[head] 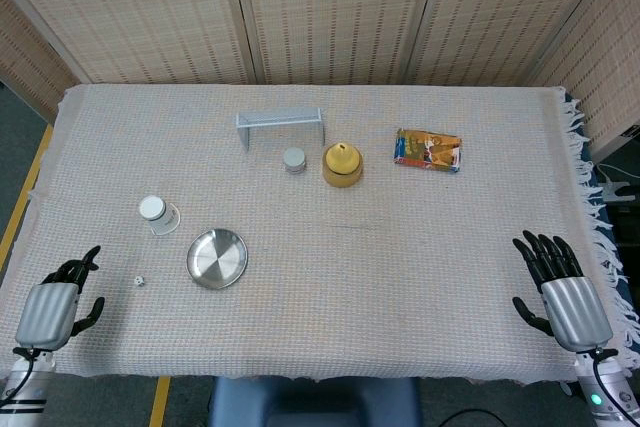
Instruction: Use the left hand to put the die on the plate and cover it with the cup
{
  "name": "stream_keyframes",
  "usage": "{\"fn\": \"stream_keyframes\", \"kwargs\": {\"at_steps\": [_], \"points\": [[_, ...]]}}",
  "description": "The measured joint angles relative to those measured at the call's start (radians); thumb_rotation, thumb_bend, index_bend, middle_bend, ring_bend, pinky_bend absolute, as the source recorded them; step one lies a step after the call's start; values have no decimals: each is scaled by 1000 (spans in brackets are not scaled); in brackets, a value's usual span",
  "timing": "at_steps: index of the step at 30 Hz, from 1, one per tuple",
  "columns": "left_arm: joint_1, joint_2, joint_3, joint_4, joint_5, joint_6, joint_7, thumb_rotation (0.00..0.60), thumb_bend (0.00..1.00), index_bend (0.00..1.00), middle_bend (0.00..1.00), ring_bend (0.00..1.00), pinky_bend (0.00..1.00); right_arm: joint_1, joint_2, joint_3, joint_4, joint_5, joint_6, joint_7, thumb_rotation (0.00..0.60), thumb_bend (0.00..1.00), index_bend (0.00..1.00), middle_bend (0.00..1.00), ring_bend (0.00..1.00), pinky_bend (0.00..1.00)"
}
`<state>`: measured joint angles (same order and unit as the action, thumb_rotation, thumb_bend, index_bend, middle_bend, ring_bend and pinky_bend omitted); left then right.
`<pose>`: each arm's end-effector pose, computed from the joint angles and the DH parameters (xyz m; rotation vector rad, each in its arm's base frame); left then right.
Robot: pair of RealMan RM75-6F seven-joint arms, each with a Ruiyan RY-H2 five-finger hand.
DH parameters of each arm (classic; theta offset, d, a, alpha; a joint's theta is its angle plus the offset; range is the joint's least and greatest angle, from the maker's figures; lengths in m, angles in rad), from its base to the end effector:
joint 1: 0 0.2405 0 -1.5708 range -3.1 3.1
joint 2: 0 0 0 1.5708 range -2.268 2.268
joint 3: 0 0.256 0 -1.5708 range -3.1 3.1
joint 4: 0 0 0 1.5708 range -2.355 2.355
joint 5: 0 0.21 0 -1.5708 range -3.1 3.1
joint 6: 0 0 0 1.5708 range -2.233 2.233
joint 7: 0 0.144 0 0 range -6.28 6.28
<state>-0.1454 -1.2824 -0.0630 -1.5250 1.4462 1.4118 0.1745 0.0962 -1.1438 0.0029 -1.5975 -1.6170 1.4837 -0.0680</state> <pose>-0.3098 0.2024 0.1081 -1.4454 -0.8644 -0.8146 -0.2982 -0.1734 0.1394 1.5370 -0.8346 0.9019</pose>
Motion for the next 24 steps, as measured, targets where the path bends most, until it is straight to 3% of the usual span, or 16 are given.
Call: {"fn": "stream_keyframes", "kwargs": {"at_steps": [8, 15, 24], "points": [[-66, -64, -29, 77, -56, -104, 48, 600, 383, 401, 996, 831, 960, -2, 0, 6, 6, 1, 12, 10, 600, 189, 0, 0, 0, 0], [-108, -112, -39, 110, -134, -192, 81, 600, 358, 430, 1000, 858, 982, -1, -8, 13, 14, 12, 9, 4, 600, 189, 0, 0, 0, 0], [-134, -153, -34, 128, -165, -230, 115, 600, 338, 406, 1000, 864, 993, 6, -14, 18, 19, 33, -14, -7, 600, 189, 0, 0, 0, 0]]}}
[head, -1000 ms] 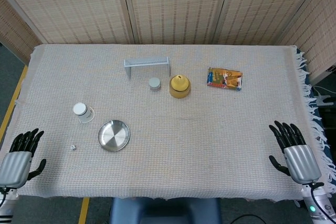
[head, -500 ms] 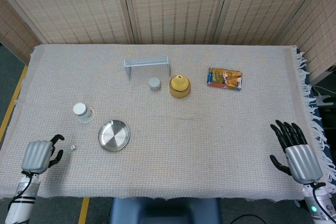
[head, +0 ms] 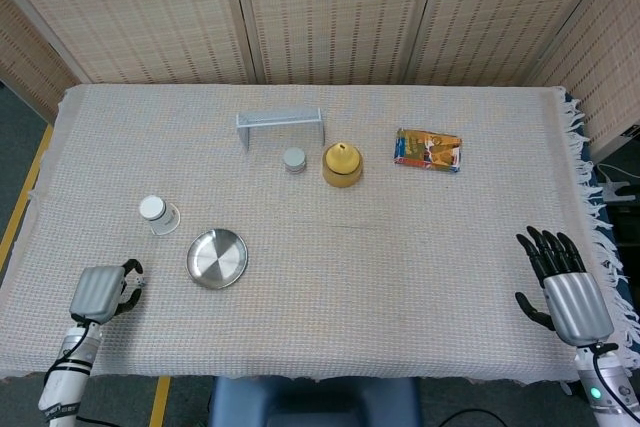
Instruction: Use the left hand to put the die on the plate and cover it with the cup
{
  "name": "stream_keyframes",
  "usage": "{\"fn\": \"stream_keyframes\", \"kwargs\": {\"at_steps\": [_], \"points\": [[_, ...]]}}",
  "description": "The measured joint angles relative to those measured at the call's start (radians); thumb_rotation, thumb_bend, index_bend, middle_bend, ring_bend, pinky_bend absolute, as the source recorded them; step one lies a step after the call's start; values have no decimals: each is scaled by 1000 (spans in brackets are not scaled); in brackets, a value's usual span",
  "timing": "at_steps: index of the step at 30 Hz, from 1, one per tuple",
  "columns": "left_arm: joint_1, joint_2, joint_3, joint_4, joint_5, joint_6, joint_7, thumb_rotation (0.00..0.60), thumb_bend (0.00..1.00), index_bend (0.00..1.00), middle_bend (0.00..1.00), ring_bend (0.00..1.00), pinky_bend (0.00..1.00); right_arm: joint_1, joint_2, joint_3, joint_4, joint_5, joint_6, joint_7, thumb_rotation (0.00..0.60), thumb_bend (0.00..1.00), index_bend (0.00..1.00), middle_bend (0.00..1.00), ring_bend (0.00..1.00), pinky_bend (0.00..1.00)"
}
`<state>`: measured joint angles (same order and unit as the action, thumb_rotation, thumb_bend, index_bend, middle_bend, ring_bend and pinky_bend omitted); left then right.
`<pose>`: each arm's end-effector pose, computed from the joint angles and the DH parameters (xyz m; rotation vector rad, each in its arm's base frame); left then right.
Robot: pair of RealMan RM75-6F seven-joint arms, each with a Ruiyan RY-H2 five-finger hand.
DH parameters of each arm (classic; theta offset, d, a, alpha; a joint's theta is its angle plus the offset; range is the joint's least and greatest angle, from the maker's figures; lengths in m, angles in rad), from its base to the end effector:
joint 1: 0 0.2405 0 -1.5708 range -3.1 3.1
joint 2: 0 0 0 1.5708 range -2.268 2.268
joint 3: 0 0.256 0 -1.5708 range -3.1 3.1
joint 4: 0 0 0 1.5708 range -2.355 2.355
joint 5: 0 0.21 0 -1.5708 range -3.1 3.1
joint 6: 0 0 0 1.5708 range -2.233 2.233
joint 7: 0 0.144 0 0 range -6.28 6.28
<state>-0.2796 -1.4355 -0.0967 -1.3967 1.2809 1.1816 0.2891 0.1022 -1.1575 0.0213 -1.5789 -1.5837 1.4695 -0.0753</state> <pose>-0.3125 0.2475 0.0479 -1.5467 -0.9494 -0.6603 -0.3033 -0.1799 0.1391 1.5129 -0.8325 0.8823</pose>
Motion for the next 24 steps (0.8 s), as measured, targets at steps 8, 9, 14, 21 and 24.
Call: {"fn": "stream_keyframes", "kwargs": {"at_steps": [8, 9, 14, 21, 24], "points": [[-21, -45, 4, 47, -28, -21, 51, 600, 329, 355, 1000, 867, 996, 2, 0, 2, 0, 12, -10, -6, 600, 189, 0, 0, 0, 0], [-24, -50, 5, 57, -35, -28, 62, 600, 328, 354, 1000, 868, 997, 2, 1, 3, -1, 13, -10, -6, 600, 189, 0, 0, 0, 0], [-30, -72, 7, 98, -53, -35, 80, 600, 324, 376, 1000, 871, 999, 1, 3, 4, -2, 17, -9, -7, 600, 189, 0, 0, 0, 0], [-34, -106, 3, 147, -58, -14, 91, 600, 328, 440, 1000, 881, 1000, 1, 4, 5, -4, 22, -13, -10, 600, 189, 0, 0, 0, 0], [-35, -118, 1, 165, -57, -10, 86, 600, 326, 454, 1000, 882, 1000, 1, 5, 5, -6, 24, -13, -12, 600, 189, 0, 0, 0, 0]]}}
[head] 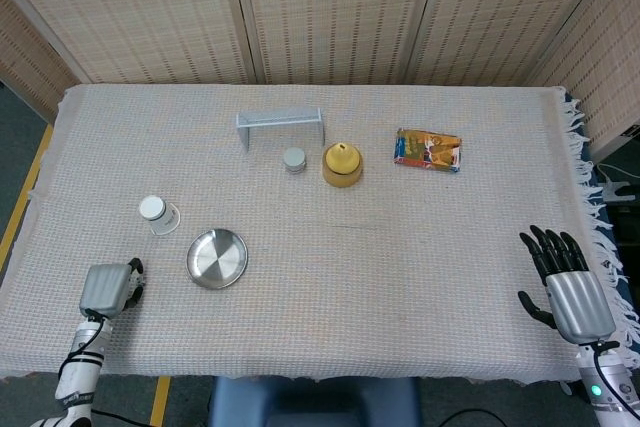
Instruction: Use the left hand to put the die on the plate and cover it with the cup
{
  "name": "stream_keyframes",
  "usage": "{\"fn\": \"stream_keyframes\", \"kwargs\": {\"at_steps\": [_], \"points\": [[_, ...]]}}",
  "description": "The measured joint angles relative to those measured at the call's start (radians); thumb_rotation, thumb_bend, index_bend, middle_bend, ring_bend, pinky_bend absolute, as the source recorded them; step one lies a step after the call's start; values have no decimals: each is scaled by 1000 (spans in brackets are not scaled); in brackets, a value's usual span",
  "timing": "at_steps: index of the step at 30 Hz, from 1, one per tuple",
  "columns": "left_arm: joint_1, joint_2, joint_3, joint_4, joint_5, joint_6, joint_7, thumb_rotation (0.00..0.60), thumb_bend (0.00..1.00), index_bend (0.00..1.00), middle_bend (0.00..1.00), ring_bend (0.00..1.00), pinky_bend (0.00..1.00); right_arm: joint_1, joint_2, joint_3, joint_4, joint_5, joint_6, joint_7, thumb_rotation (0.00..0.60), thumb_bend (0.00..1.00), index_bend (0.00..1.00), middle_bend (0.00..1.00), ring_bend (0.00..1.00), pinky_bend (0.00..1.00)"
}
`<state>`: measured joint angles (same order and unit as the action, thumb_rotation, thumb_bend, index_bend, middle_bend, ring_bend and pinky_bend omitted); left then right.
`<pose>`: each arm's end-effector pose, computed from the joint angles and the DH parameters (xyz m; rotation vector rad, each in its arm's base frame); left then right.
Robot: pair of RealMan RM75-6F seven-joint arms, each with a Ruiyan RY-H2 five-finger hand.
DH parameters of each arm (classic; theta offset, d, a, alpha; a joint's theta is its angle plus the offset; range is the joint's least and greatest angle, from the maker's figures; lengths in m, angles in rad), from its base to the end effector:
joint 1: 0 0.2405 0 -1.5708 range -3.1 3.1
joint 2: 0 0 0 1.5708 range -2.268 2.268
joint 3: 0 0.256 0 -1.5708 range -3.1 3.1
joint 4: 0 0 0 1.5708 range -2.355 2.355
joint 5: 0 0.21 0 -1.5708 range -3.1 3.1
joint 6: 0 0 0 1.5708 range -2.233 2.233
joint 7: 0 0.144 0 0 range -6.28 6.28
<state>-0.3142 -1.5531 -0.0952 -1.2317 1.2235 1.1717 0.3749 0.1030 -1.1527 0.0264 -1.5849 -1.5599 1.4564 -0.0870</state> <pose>-0.3265 0.2603 0.0245 -1.5460 -0.8724 -0.5518 -0.3058 -0.1814 0.1404 1.5014 -0.8400 0.8581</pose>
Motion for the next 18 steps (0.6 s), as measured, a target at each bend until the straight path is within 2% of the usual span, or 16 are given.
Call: {"fn": "stream_keyframes", "kwargs": {"at_steps": [9, 18], "points": [[-7, -9, 1, 19, 1, -12, -22, 600, 327, 483, 1000, 882, 1000, 1, 0, 1, -1, 5, -4, -4, 600, 189, 0, 0, 0, 0], [-12, -3, 10, 21, 2, -25, -17, 600, 412, 567, 1000, 882, 1000, 2, -2, 3, -2, 13, -9, -10, 600, 189, 0, 0, 0, 0]]}}
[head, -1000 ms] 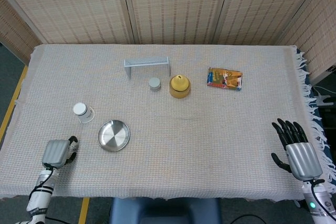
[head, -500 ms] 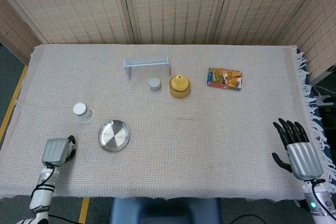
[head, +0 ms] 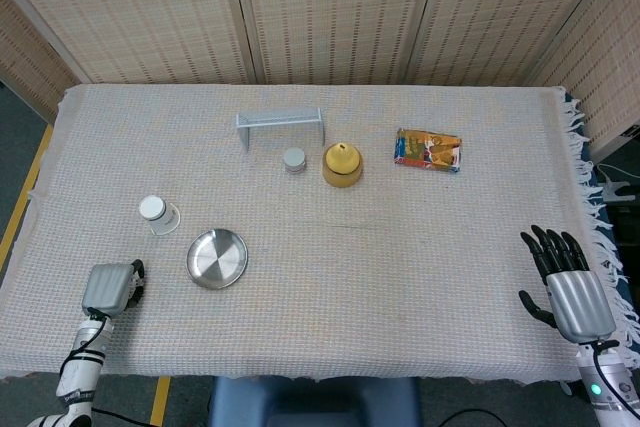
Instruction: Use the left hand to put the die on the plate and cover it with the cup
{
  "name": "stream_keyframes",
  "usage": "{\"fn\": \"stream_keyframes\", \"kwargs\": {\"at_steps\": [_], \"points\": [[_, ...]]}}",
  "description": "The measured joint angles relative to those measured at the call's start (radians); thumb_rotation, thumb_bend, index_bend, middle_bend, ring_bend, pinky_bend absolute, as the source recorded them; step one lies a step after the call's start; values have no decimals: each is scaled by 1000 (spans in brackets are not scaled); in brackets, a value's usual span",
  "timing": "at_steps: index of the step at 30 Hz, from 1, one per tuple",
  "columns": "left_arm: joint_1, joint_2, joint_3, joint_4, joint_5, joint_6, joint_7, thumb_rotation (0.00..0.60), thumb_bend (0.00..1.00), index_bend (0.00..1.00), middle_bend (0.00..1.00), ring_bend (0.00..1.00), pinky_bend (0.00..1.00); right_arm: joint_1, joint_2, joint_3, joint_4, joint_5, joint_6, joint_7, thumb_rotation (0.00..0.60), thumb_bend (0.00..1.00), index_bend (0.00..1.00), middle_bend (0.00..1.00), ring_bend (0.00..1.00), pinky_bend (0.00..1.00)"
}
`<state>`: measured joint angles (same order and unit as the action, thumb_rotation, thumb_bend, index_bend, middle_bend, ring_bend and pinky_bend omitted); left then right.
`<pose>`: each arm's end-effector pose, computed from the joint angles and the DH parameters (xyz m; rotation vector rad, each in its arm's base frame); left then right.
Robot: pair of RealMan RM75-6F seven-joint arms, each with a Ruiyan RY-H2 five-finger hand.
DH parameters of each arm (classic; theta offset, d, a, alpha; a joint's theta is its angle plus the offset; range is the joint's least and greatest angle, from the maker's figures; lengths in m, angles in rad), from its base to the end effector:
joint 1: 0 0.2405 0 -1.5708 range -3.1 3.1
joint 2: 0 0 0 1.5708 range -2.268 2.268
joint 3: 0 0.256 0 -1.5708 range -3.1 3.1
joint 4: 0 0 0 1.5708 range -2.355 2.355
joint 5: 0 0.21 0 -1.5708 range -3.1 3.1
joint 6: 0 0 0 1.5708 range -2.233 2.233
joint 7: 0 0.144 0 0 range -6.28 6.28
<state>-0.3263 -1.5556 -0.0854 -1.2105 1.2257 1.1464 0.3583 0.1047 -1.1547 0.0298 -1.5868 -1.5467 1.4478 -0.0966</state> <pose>-0.3291 0.2625 0.0215 -1.5707 -0.8792 -0.5408 -0.3068 -0.1827 0.1396 1.4965 -0.8440 0.8454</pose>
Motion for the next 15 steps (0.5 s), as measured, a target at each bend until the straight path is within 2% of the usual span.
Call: {"fn": "stream_keyframes", "kwargs": {"at_steps": [10, 15], "points": [[-6, 12, -19, -22, 73, 75, -93, 600, 431, 589, 1000, 890, 1000, 3, -4, -1, 1, 3, -10, -6, 600, 189, 0, 0, 0, 0], [-69, 11, -39, -55, 132, 61, -140, 600, 431, 585, 1000, 892, 1000, 6, -8, -3, 1, 4, -17, -12, 600, 189, 0, 0, 0, 0]]}}
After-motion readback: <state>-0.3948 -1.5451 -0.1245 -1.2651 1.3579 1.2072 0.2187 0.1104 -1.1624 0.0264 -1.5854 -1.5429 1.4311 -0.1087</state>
